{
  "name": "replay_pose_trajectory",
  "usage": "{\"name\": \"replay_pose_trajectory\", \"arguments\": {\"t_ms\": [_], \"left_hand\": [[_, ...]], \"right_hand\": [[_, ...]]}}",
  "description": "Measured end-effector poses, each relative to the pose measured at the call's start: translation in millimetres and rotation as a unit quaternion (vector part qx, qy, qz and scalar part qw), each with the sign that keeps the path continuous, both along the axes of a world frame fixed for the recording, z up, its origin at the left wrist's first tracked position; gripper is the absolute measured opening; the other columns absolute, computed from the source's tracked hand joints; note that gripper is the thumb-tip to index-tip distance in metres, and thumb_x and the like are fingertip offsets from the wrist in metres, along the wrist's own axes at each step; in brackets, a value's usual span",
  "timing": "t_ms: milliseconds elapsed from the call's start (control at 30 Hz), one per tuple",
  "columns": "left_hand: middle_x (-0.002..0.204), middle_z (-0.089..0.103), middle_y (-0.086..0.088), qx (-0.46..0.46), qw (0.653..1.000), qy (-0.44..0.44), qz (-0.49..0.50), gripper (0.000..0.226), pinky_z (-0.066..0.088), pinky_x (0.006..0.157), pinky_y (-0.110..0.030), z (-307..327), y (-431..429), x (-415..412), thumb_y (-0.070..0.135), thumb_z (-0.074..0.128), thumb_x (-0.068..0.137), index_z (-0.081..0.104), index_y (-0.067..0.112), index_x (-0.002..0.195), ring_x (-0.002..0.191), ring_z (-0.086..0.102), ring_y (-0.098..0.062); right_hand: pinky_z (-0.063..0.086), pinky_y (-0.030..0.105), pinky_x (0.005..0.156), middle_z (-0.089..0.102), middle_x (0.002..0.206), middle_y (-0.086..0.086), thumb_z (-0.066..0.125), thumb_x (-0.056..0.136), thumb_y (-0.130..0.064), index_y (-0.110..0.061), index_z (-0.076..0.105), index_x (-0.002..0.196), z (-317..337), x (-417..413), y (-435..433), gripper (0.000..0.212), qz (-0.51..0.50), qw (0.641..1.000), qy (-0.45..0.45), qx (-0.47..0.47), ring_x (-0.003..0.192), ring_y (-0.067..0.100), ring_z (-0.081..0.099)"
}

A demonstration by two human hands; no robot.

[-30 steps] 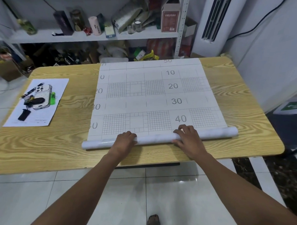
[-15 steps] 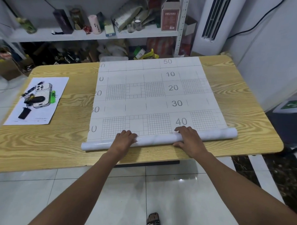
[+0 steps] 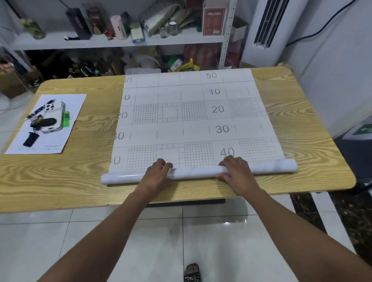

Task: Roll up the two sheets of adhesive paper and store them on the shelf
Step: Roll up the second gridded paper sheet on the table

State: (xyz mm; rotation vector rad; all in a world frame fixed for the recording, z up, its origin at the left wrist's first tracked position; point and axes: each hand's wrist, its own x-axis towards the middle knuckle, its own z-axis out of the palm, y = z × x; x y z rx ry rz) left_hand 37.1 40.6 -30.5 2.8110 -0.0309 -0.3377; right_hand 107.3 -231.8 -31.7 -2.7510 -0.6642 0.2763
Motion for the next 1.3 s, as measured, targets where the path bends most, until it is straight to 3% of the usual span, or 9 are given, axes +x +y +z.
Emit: {"name": "replay_pose_trajectory", "arguments": {"t_ms": [100,200,267,400,600,733,933,1300], "left_hand": [[0.100,0.049,-0.020,0.005,0.999,-0.027,-0.017,0.048,0.037,0.070,-0.034,-5,4,-2,-0.011,0.065,0.066,0.057,0.003,0.111,0.086,0.049,-0.036],[0.089,0.052,-0.019,0.004,0.999,-0.039,-0.018,0.050,0.035,0.063,-0.033,-9,5,-1,-0.020,0.063,0.055,0.061,0.002,0.101,0.079,0.050,-0.037],[0.087,0.055,-0.016,0.022,0.998,-0.054,-0.030,0.052,0.033,0.061,-0.032,-8,5,1,-0.016,0.070,0.052,0.062,0.004,0.098,0.077,0.053,-0.036],[0.117,0.047,-0.010,0.044,0.998,-0.035,-0.025,0.045,0.027,0.080,-0.032,-1,2,1,0.005,0.056,0.082,0.048,0.012,0.126,0.109,0.040,-0.028],[0.123,0.046,-0.003,0.053,0.998,-0.007,-0.012,0.052,0.026,0.090,-0.031,-5,4,1,0.028,0.057,0.088,0.038,0.021,0.136,0.114,0.037,-0.022],[0.123,0.050,-0.001,0.025,1.000,-0.005,0.013,0.060,0.026,0.092,-0.031,-5,5,4,0.026,0.061,0.085,0.033,0.020,0.137,0.114,0.039,-0.022],[0.117,0.053,-0.001,0.027,1.000,0.001,0.010,0.037,0.025,0.089,-0.032,-5,6,6,0.028,0.053,0.089,0.047,0.018,0.124,0.110,0.041,-0.022],[0.123,0.047,-0.005,0.038,0.999,0.006,-0.012,0.031,0.022,0.096,-0.035,-3,6,4,0.022,0.037,0.098,0.045,0.015,0.127,0.114,0.038,-0.024]], "right_hand": [[0.029,0.033,0.098,0.046,0.129,0.000,0.052,0.090,-0.045,-0.017,0.055,0.124,1,0,1,0.043,0.007,1.000,-0.008,-0.026,0.113,0.022,0.039],[0.030,0.033,0.097,0.047,0.126,-0.001,0.047,0.092,-0.047,-0.019,0.053,0.126,1,0,1,0.044,0.015,0.999,-0.012,-0.051,0.112,0.021,0.038],[0.029,0.033,0.097,0.048,0.124,-0.001,0.045,0.093,-0.048,-0.020,0.053,0.126,1,0,1,0.044,0.016,0.998,-0.009,-0.057,0.111,0.021,0.039],[0.027,0.034,0.098,0.048,0.125,-0.001,0.039,0.095,-0.048,-0.022,0.050,0.129,2,2,1,0.044,0.021,0.997,0.005,-0.071,0.113,0.021,0.039],[0.025,0.036,0.102,0.049,0.131,0.002,0.042,0.096,-0.044,-0.020,0.042,0.134,5,0,2,0.046,-0.001,0.999,0.017,-0.038,0.117,0.024,0.040],[0.024,0.034,0.102,0.051,0.129,0.001,0.044,0.095,-0.043,-0.019,0.043,0.131,6,-3,4,0.043,-0.016,0.999,0.012,-0.028,0.116,0.023,0.042],[0.025,0.035,0.102,0.055,0.122,0.002,0.052,0.090,-0.046,-0.015,0.049,0.125,2,-9,3,0.047,-0.011,1.000,-0.020,-0.013,0.112,0.023,0.046],[0.032,0.043,0.099,0.056,0.121,0.008,0.067,0.078,-0.048,-0.012,0.060,0.117,-7,-12,8,0.054,-0.026,0.996,-0.075,-0.031,0.108,0.031,0.049]]}}
